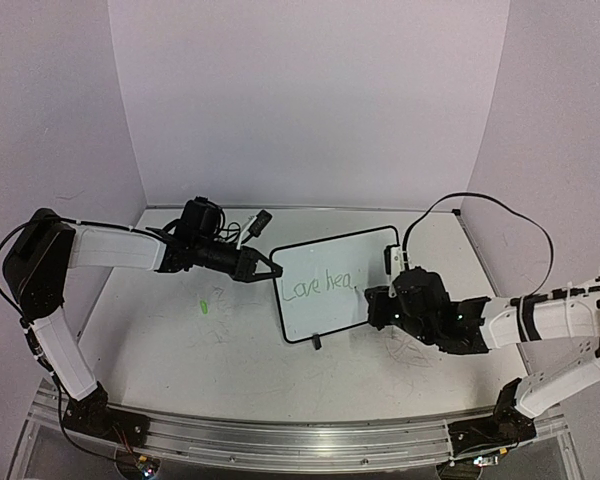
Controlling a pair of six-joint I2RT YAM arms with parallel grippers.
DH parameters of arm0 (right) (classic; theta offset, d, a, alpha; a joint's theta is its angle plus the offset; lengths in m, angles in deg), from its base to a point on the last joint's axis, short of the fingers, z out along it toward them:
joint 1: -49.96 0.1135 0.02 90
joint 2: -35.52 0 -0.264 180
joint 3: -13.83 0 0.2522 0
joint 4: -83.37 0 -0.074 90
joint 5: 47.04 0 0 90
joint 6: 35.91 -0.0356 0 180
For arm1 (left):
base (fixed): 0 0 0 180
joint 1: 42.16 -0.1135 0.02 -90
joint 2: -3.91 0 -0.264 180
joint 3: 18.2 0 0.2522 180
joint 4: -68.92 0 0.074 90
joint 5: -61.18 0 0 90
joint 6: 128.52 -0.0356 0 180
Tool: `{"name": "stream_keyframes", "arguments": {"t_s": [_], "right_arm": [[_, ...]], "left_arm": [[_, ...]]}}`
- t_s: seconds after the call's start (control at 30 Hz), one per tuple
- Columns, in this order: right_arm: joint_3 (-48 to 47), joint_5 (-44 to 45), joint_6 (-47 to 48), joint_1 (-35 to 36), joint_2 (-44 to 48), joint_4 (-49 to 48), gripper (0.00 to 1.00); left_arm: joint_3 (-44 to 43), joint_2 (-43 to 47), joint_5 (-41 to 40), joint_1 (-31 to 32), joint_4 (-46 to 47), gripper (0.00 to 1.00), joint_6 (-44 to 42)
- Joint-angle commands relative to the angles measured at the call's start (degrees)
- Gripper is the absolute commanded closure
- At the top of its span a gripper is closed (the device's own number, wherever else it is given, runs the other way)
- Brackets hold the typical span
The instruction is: Write a sentence on the whiteboard
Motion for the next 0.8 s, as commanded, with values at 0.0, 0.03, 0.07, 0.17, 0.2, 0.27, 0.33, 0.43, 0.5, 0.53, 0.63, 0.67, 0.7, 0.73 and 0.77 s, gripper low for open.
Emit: {"name": "stream_keyframes", "arguments": {"t_s": [0.0, 0.03, 0.07, 0.17, 0.2, 0.27, 0.33, 0.43, 0.5, 0.53, 0.63, 0.67, 0.7, 0.73, 0.77], "right_arm": [[-2.0, 2.1, 0.7, -0.2, 4.0, -0.7, 1.0], [-2.5, 1.8, 1.3, -0.1, 4.1, -0.9, 1.0], [-2.9, 1.6, 1.7, -0.1, 4.0, -1.1, 1.0], [-4.7, 1.4, 2.9, -0.7, 2.3, -1.4, 1.0], [-5.1, 1.4, 3.2, -0.9, 1.5, -1.4, 1.0], [-6.3, 1.7, 3.7, -1.0, 0.5, -1.5, 1.0], [-7.3, 2.2, 4.2, -1.2, -0.2, -1.6, 1.0], [-8.3, 2.6, 4.8, -1.5, -0.8, -1.7, 1.0], [-8.6, 2.8, 4.9, -1.7, -1.1, -1.7, 1.0], [-8.6, 2.9, 4.9, -1.8, -1.2, -1.7, 1.0], [-8.3, 3.2, 4.6, -2.0, -1.6, -1.7, 1.0], [-8.3, 3.3, 4.6, -2.0, -1.8, -1.7, 1.0], [-8.2, 3.3, 4.6, -2.1, -2.0, -1.7, 1.0], [-8.3, 3.3, 4.7, -2.1, -2.2, -1.7, 1.0], [-8.5, 3.2, 4.7, -2.1, -2.4, -1.7, 1.0]], "left_arm": [[-2.0, 1.5, 1.5, 0.2, -2.0, 1.0, -0.2], [-2.0, 1.6, 1.6, 0.2, -2.0, 1.0, -0.2], [-2.0, 1.6, 1.5, 0.2, -2.0, 1.0, -0.2], [-1.9, 1.8, 1.5, 0.2, -2.0, 1.0, -0.2], [-1.9, 1.9, 1.5, 0.2, -2.0, 1.0, -0.2], [-1.9, 2.1, 1.4, 0.2, -2.0, 1.0, -0.2], [-1.7, 2.2, 1.3, 0.2, -2.0, 1.0, -0.3], [-1.8, 2.2, 1.4, 0.2, -2.0, 1.0, -0.3], [-1.8, 2.2, 1.4, 0.2, -2.0, 1.0, -0.3], [-1.8, 2.2, 1.4, 0.2, -2.0, 1.0, -0.3], [-1.8, 2.3, 1.3, 0.2, -2.0, 1.0, -0.3], [-1.8, 2.3, 1.3, 0.2, -2.0, 1.0, -0.3], [-1.8, 2.3, 1.4, 0.2, -2.0, 1.0, -0.3], [-1.8, 2.2, 1.4, 0.2, -2.0, 1.0, -0.3], [-1.8, 2.2, 1.5, 0.2, -2.0, 1.0, -0.3]]}}
